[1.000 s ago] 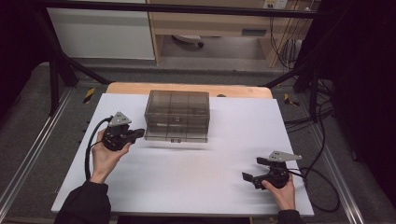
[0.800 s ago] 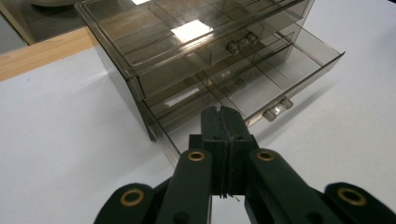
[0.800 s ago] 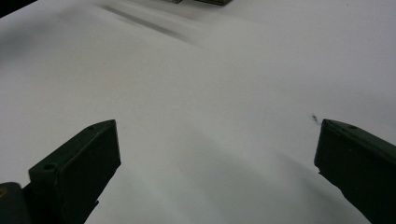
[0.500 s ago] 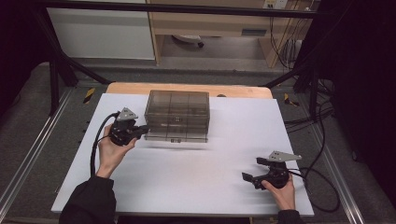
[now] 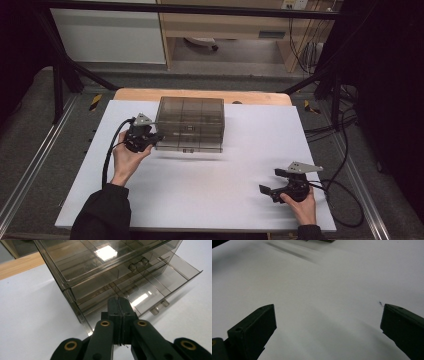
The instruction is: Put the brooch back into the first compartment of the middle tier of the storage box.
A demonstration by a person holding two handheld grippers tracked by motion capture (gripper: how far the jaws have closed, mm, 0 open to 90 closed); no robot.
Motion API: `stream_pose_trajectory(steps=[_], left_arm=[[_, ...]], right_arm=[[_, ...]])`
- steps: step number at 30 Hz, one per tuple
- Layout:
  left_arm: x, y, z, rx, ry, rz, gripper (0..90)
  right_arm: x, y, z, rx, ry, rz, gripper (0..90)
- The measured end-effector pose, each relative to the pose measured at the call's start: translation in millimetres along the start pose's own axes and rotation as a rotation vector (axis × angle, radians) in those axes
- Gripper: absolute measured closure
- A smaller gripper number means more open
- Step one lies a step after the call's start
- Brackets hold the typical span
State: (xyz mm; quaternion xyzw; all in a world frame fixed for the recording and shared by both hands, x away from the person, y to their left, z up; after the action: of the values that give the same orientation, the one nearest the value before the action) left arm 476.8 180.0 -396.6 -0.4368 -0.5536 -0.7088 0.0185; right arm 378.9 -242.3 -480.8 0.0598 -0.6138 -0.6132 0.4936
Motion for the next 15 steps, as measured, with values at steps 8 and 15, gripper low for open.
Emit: stream_pose_trajectory(steps=[8, 15], left_arm=[[-10.4, -0.8, 3.9, -0.001, 0.009, 0.003, 89.5], [-19.2, -3.1, 2.8, 0.005, 0.013, 0.023, 89.5]], right_arm=[[-0.6, -0.3, 0.3, -0.002, 0.0, 0.002, 0.6], [-0.5, -0.3, 0.1, -0.001, -0.002, 0.003, 0.6]])
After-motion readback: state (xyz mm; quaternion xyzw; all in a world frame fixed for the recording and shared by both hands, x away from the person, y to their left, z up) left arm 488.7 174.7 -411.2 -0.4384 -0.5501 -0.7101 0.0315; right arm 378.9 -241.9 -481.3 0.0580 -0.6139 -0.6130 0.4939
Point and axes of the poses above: each handheld gripper's, and its own axes: x roughly backward along the jaws, y roughly out of its top, z roughly to its left, the point moved 5 cm from there along -x, roughly forward along the jaws, and after that the axes turned 1 degree about y, right-handed, at the moved point
